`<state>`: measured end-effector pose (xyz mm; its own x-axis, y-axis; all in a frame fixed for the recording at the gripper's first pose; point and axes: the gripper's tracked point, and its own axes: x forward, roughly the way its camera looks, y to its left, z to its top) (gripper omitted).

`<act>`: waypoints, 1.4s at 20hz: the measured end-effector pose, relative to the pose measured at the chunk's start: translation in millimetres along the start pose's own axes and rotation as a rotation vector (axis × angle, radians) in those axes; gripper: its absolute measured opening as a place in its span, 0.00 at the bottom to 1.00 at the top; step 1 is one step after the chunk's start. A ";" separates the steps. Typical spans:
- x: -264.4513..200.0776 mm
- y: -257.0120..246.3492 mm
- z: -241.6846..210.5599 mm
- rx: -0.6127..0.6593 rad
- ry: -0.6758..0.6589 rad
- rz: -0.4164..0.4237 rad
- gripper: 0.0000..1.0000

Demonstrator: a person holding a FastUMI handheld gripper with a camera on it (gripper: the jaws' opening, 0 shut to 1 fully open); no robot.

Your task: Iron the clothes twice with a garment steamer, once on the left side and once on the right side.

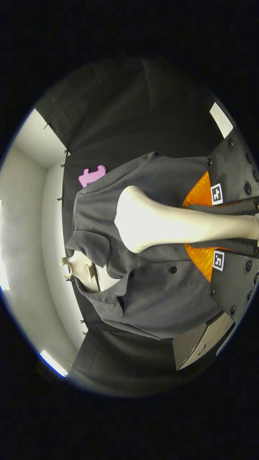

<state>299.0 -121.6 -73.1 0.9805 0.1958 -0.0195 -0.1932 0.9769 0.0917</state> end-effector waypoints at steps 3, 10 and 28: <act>2.0 -0.9 -2.4 -0.005 0.002 0.002 0.32; -6.8 -5.5 -29.4 0.010 0.036 -0.007 0.32; -59.6 -10.8 -166.6 0.022 0.238 -0.041 0.32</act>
<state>236.5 -129.4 -238.7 0.9506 0.1737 -0.2571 -0.1506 0.9827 0.1074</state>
